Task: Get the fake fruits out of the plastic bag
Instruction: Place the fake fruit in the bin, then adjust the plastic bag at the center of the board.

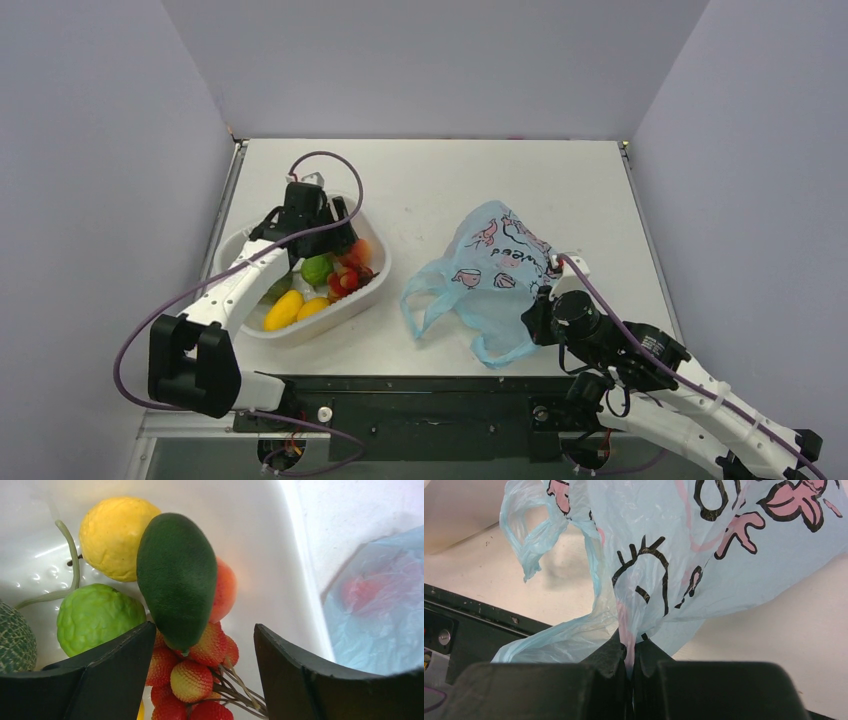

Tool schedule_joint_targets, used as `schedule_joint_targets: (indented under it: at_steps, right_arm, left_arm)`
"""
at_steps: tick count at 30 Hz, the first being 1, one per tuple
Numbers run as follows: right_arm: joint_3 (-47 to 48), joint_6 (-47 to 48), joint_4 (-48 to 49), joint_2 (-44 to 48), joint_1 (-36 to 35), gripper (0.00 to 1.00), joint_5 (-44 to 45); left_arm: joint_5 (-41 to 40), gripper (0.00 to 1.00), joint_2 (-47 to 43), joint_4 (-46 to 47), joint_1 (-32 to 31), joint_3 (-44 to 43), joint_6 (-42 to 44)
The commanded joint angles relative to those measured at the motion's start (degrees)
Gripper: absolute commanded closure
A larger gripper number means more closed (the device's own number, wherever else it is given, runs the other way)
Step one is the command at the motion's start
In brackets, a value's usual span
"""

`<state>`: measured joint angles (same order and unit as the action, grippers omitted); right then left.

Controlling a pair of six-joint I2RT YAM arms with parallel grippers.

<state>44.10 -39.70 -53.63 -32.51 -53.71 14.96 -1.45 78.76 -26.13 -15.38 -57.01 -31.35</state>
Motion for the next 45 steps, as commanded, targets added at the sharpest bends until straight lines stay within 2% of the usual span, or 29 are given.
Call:
schedule_joint_targets:
  at_steps: [1, 5, 9, 14, 19, 24, 27, 31, 36, 40, 45]
  right_arm:
    - [0.8, -0.5, 1.2, 0.4, -0.3, 1.00, 2.1]
    - [1.1, -0.1, 1.2, 1.1, -0.3, 1.00, 1.3]
    - [1.3, -0.2, 1.1, 3.0, -0.3, 1.00, 2.0]
    - [1.6, -0.7, 1.5, 2.2, -0.3, 1.00, 2.0]
    - [3.8, 1.7, 6.8, -2.9, -0.2, 1.00, 1.1]
    - [9.4, 6.7, 14.4, -12.2, -0.2, 1.00, -0.2]
    - [14.3, 6.6, 15.3, -18.5, -0.3, 1.00, -3.7]
    - [20.8, 4.3, 14.8, -22.8, -1.4, 1.00, -6.5]
    - [19.5, -0.3, 13.8, -21.3, -1.9, 1.00, -5.5]
    - [16.2, -3.7, 12.5, -19.0, -2.2, 1.00, -5.2]
    - [12.1, -8.9, 9.4, -16.1, -2.5, 1.00, -1.8]
  left_arm:
    - [2.1, 0.30, -2.9, -4.1, 0.7, -6.4, 2.7]
    - [2.0, 0.30, -2.9, -8.3, 1.3, -7.8, 3.3]
    - [5.7, 0.30, -10.1, -6.5, 1.3, -4.4, 0.4]
    - [19.4, 0.31, -19.3, 2.4, 0.9, 4.3, -9.0]
    - [25.8, 0.32, -28.5, 14.7, -2.0, 14.1, -17.4]
    - [29.9, 0.32, -26.6, 18.3, -6.7, 14.7, -16.0]
    - [33.3, 0.33, -24.3, 18.0, -10.6, 12.4, -13.7]
    - [34.2, 0.34, -24.3, 22.6, -17.1, 13.7, -13.6]
    - [30.1, 0.36, -23.5, 19.9, -21.1, 12.3, -8.2]
    - [28.7, 0.42, -23.4, 22.3, -21.8, 13.9, -7.5]
    - [28.2, 0.43, -22.2, 24.7, -24.4, 15.2, -7.9]
